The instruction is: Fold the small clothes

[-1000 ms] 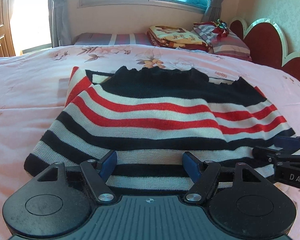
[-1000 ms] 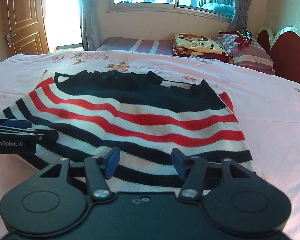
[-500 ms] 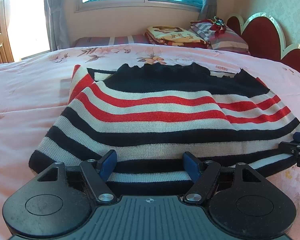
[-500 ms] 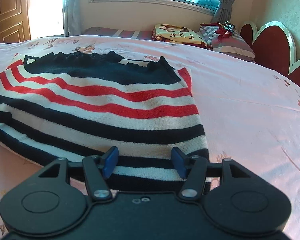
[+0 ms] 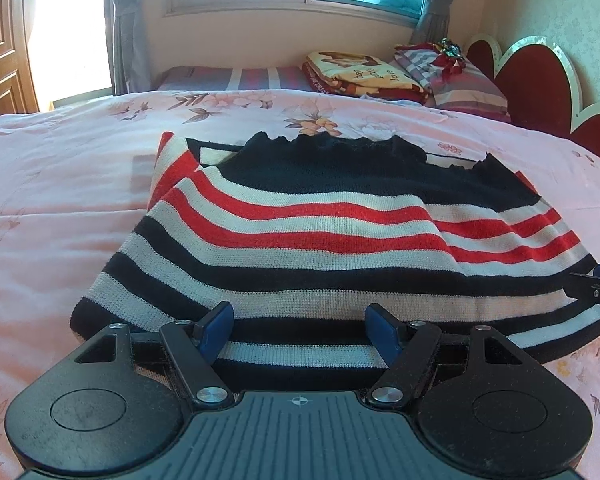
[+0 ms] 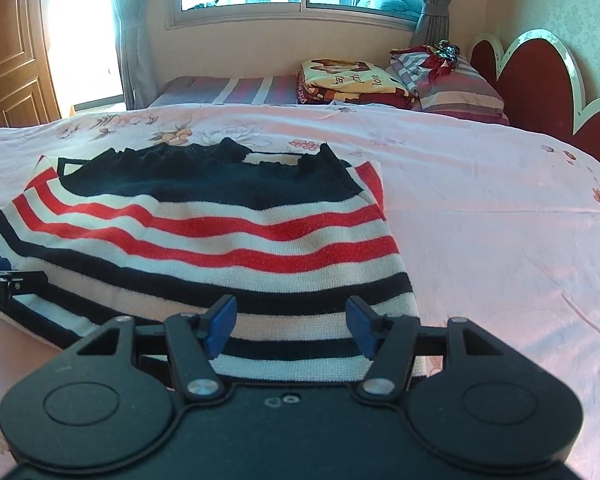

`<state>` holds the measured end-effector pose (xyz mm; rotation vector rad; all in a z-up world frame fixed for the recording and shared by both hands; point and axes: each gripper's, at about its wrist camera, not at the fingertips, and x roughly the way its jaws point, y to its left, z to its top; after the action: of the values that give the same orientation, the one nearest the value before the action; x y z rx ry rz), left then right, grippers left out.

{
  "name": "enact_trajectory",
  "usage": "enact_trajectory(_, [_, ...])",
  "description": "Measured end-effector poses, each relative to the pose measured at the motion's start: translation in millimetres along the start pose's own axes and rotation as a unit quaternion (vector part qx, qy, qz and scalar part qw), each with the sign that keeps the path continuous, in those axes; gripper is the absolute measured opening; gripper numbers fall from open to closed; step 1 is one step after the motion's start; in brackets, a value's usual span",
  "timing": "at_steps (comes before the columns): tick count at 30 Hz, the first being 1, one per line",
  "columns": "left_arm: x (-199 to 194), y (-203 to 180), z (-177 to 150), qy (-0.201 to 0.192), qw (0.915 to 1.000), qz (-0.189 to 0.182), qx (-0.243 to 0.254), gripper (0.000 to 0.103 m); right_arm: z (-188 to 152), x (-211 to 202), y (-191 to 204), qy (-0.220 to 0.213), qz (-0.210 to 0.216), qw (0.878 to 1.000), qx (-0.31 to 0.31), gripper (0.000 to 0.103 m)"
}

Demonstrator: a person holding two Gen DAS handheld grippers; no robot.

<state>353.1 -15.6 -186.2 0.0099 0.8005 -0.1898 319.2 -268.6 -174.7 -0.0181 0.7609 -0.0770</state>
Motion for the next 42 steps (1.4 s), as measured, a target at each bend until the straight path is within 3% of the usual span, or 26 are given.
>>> enact_trajectory(11, [-4, 8, 11, -0.008, 0.9998, 0.011, -0.017, 0.072, 14, 6, 26, -0.002, 0.024, 1.0, -0.007, 0.061])
enact_trajectory(18, [8, 18, 3, 0.003, 0.9997, 0.012, -0.02, 0.072, 17, 19, 32, 0.02, 0.002, 1.0, -0.01, 0.067])
enact_trajectory(25, [9, 14, 3, 0.006, 0.9998, 0.016, -0.01, 0.074, 11, 35, 25, 0.048, -0.01, 0.999, 0.013, 0.068])
enact_trajectory(42, [10, 10, 4, 0.008, 0.9998, 0.017, -0.006, 0.078, 9, 34, 18, 0.043, -0.005, 0.999, 0.025, 0.073])
